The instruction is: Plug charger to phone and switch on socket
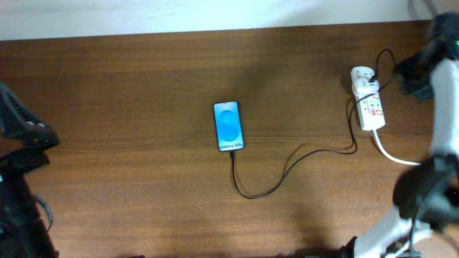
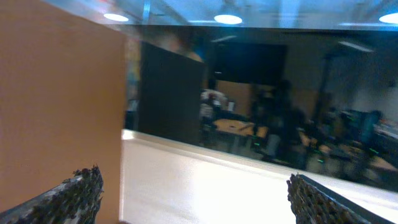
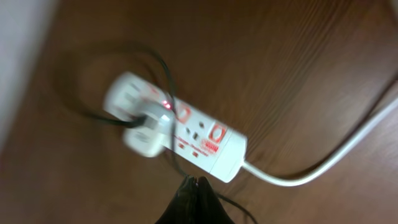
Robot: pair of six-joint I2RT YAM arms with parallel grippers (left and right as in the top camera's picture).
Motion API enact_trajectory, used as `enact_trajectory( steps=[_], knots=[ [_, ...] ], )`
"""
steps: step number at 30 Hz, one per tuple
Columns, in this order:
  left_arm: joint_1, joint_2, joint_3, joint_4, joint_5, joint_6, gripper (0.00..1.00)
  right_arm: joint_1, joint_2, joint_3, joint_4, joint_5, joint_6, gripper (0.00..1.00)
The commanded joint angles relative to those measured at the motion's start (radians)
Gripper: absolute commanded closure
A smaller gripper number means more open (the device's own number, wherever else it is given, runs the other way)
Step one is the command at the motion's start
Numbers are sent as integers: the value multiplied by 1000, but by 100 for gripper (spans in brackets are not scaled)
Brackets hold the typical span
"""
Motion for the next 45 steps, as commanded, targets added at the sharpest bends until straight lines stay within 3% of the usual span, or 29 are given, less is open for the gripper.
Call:
enact_trajectory(
  steps=[1,4,5,13,16,18,23,31,45],
  knots=[
    [6,-21,-6,8,151,16,1,-3,-244,7,1,108,-81,96],
    [6,-84,-6,7,243,16,1,-3,-450,7,69,145,-98,96],
    [6,-145,-9,7,305,16,1,-3,-543,7,130,145,-163,96],
    [6,-456,-137,118,464,15,1,12,-822,7,384,138,-190,96],
    [6,-573,-232,200,464,14,1,106,-909,7,442,158,-377,96],
    [6,-629,-300,260,464,-37,1,206,-988,7,410,274,-410,96],
    [-44,-642,-306,266,520,-68,1,325,-1137,-37,364,280,-410,96],
    [-85,-642,-307,275,668,-72,1,264,-1369,-206,373,268,-382,96],
    [-117,-671,-313,308,739,-145,1,228,-1846,-582,440,-97,-280,91]
  ],
)
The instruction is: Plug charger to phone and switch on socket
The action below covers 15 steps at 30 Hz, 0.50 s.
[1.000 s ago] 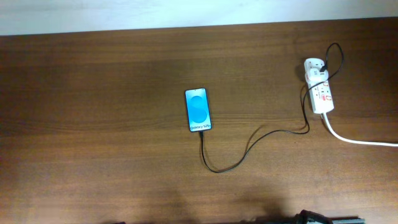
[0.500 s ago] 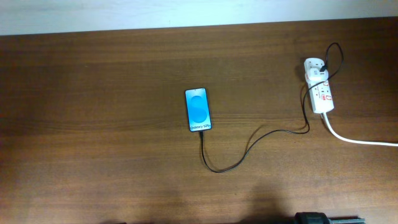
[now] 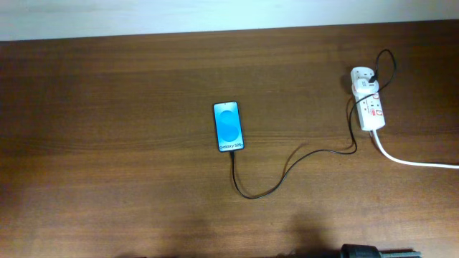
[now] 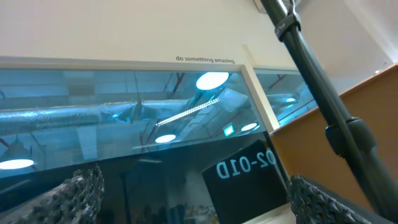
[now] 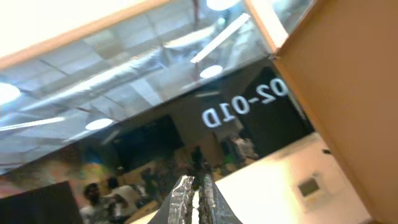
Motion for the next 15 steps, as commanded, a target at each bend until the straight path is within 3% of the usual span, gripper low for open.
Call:
enact_trajectory(
  steps=[1,5,12,14,15],
  knots=[
    [0,-37,-4,4,17,-27,1,-5,-92,-58,-2,-81,32,91],
    [0,-43,-4,16,29,-32,1,21,-91,-96,35,-218,53,92],
    [0,-43,-4,-14,62,-32,1,140,-91,-101,62,-266,44,91],
    [1,-45,-4,-32,62,-32,1,141,-91,-100,63,-225,24,83],
    [1,-48,-10,-34,61,-31,1,139,-91,-105,72,-204,15,61]
  ],
)
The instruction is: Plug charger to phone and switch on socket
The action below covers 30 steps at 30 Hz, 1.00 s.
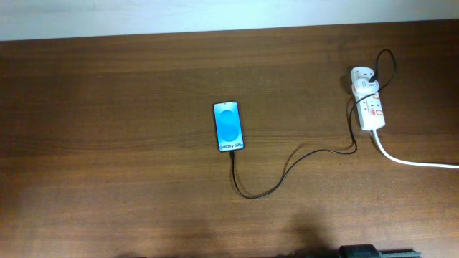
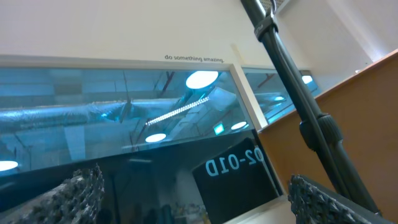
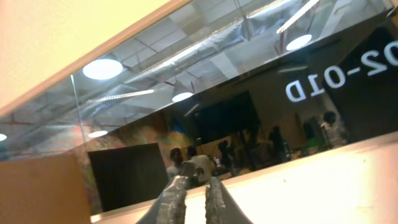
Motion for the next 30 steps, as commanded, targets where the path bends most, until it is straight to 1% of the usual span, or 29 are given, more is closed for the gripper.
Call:
enact_trajectory(
  steps=[1,2,4,5,6,8,12,14,18,19,21,22,24,27,30],
  knots=[
    [1,-24,-19,-6,17,-13,1,2,-2,-10,30,39,-25,35],
    [1,-36,-27,-6,17,-13,0,2,-2,-21,58,39,-24,2],
    [5,-48,-42,2,16,-13,1,-4,-2,-80,160,41,-24,2],
    [9,-48,-47,3,-3,-13,1,-12,-2,-121,231,69,-25,2],
    [19,-48,-53,2,-13,-13,1,-16,-2,-175,264,121,-24,2],
    [27,-48,-60,2,-29,-13,1,-16,-1,-251,253,157,-25,2],
    [27,-49,-61,26,-58,-13,1,-16,-1,-518,298,168,-25,2],
    [29,-49,-61,29,-58,-13,1,-16,-2,-658,388,167,-24,2],
    [29,-49,-61,29,-58,-13,1,-16,-1,-977,697,172,-26,2],
    [29,-49,-61,32,-58,-13,1,-16,-1,-1023,748,172,-26,2],
    [29,-49,-61,36,-58,-13,1,-16,-1,-1164,914,171,-25,2],
    [29,-49,-61,36,-58,-13,1,-16,-2,-1204,950,171,-25,2],
    [29,-49,-61,36,-58,-13,0,-16,-1,-1250,943,174,-25,2],
    [29,-49,-61,36,-58,-13,1,-16,-1,-1250,829,220,-25,2],
    [29,-49,-61,36,-58,-13,1,-16,-1,-1250,636,263,-25,2]
  ],
)
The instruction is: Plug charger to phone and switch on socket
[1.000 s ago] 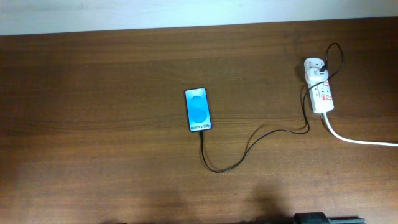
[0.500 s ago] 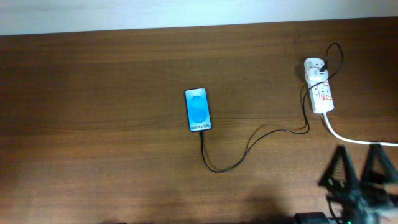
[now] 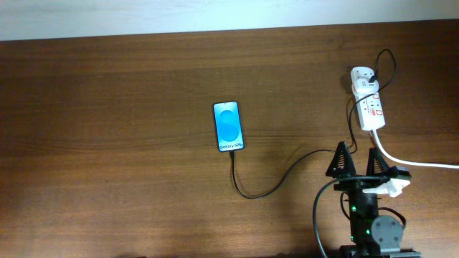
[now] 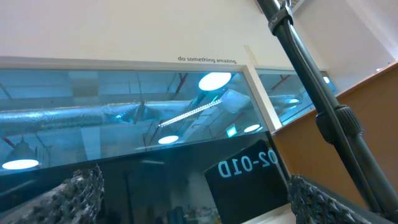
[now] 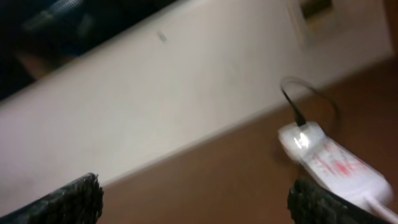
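Observation:
The phone (image 3: 228, 127) lies face up mid-table, its screen lit blue. A black cable (image 3: 287, 170) meets its near edge and runs right to the charger plug (image 3: 367, 86) in the white socket strip (image 3: 368, 106). My right gripper (image 3: 358, 161) stands open at the front right, just short of the strip, holding nothing. In the right wrist view the gripper (image 5: 196, 200) faces the strip (image 5: 329, 160), where a light (image 5: 303, 140) glows. My left gripper (image 4: 196, 194) is open and points up at ceiling windows; it is out of the overhead view.
The strip's thick white lead (image 3: 412, 162) runs off the table's right edge, close to my right gripper. A pale wall (image 5: 186, 93) stands behind the table's far edge. A black pole (image 4: 323, 106) crosses the left wrist view.
My right gripper was barely parted and pointed at the high windows, outside the overhead view. Now it is wide open at the table's front right, facing the socket strip. The left gripper has hardly shifted.
My right gripper was shut above the socket strip, whose red light glowed, with the left arm at the table's left edge. Then both arms were out of the overhead view, their cameras aimed upward. The right gripper parted slightly, and now stands open near the strip.

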Robot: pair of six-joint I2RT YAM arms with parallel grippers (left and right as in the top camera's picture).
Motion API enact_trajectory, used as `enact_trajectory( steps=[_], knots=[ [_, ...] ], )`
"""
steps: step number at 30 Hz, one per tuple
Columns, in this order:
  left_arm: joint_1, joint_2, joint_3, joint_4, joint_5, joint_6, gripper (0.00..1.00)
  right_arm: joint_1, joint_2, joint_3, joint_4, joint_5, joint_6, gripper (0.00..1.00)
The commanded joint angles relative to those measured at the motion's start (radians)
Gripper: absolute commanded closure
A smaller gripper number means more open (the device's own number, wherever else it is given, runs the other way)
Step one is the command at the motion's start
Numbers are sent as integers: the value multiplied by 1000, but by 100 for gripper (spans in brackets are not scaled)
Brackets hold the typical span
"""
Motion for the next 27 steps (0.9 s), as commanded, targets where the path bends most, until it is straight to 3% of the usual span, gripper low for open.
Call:
enact_trajectory(
  steps=[1,12,15,18,19,27],
  knots=[
    [5,-11,-1,2,-11,-13,1,-6,-8,-5,-142,67,-6,2],
    [5,-11,-1,17,-11,-13,1,-6,-1,-5,-148,65,-16,2],
    [5,-11,-1,17,-11,-13,1,-6,-1,-5,-144,61,-110,2],
    [5,-11,-1,17,-11,-13,1,-6,-1,-5,-154,-86,-384,2],
    [5,-11,-1,17,-11,-13,1,-6,-1,-5,-154,-98,-412,2],
    [5,-10,-1,-20,-11,-12,1,-6,-1,-5,-159,-74,-411,2]
  ],
)
